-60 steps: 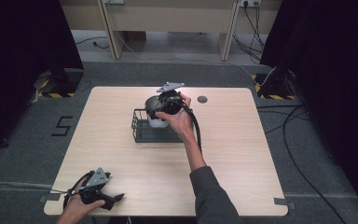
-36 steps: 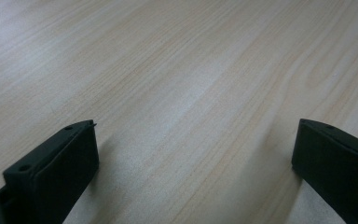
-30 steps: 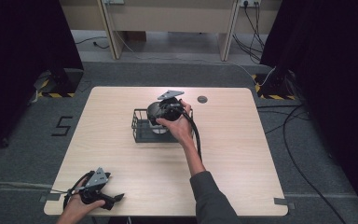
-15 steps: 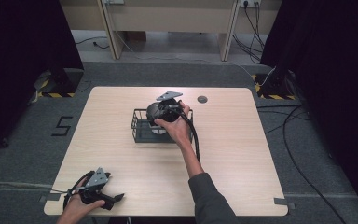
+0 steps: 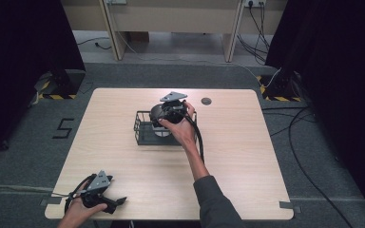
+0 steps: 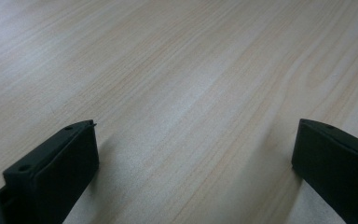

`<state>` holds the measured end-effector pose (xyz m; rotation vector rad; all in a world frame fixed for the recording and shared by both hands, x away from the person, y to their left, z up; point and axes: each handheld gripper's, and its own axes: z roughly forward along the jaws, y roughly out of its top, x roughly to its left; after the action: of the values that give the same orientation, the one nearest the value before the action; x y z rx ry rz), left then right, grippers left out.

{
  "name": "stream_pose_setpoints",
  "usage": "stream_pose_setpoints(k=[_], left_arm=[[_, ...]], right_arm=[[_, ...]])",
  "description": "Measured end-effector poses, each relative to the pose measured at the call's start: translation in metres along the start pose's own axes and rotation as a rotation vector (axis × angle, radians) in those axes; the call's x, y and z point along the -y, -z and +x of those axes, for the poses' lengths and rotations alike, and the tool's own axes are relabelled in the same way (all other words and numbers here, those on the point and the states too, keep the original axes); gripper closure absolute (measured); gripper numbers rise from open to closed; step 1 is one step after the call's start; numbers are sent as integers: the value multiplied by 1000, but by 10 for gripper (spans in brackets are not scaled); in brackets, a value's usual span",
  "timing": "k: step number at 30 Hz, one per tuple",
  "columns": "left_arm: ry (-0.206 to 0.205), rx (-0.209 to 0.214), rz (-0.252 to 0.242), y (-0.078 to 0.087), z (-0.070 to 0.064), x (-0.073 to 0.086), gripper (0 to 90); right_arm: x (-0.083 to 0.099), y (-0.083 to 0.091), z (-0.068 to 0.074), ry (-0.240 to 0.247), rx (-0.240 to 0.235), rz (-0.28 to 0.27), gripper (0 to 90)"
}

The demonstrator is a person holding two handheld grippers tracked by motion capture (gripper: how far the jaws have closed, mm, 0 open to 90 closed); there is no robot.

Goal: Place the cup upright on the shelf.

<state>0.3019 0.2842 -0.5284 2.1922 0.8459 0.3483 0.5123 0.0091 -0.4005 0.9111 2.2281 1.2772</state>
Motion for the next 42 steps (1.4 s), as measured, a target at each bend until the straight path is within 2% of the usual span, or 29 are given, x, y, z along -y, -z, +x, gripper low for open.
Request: stream_pose_setpoints(k=[1,2,3,4,6,7,8,9,11,12,21,38,42], left_arm=[[0,0,0,0,0,0,0],[0,0,0,0,0,0,0],[0,0,0,0,0,0,0],[0,0,0,0,0,0,0],[-1,0,1,0,0,0,0],[-1,1,1,0,0,0,0],[-2,1,1,0,0,0,0],[-2,1,1,0,0,0,0],[-2,1,1,0,0,0,0],[-2,1,1,0,0,0,0],[-2,1,1,0,0,0,0],[-1,0,-1,0,0,0,0],[-1,0,-1,0,0,0,0]], right_arm=[[-4,3,0,-11,-7,-20,157],[-4,3,0,-11,-7,-20,157],[-6,4,0,-12,-11,-27,200],[-11,7,1,-4,-2,-28,113],[-13,8,2,-4,5,-28,112],[-14,10,2,2,10,-36,165],[-15,11,2,2,9,-41,181],[-15,14,1,2,17,-46,128],[-15,18,0,-10,22,-51,168],[-15,20,-1,-12,21,-55,140],[-12,42,-4,-22,-2,-89,151],[9,71,-10,-35,-10,-99,155],[18,80,-12,-54,-21,-110,155]])
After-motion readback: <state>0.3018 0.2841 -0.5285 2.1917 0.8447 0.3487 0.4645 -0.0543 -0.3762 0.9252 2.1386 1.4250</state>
